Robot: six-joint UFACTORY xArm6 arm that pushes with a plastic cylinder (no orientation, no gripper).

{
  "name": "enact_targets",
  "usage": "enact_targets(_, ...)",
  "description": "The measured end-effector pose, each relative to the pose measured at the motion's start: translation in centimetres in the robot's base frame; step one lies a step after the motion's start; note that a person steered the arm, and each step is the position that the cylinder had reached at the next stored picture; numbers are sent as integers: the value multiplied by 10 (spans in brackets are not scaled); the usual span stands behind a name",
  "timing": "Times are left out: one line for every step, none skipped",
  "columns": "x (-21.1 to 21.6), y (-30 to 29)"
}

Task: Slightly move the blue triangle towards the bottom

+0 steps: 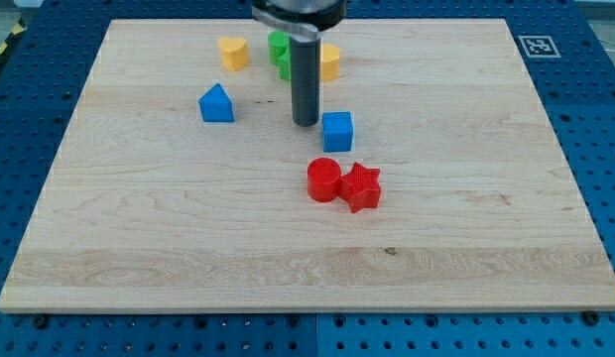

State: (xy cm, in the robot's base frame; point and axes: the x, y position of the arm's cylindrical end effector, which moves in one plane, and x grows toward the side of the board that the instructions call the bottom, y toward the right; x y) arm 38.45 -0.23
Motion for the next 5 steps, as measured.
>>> enact_targets(-3, 27)
enact_targets(33, 38)
enact_targets(52, 43)
enact_targets(21, 36)
enact_targets(-3, 18)
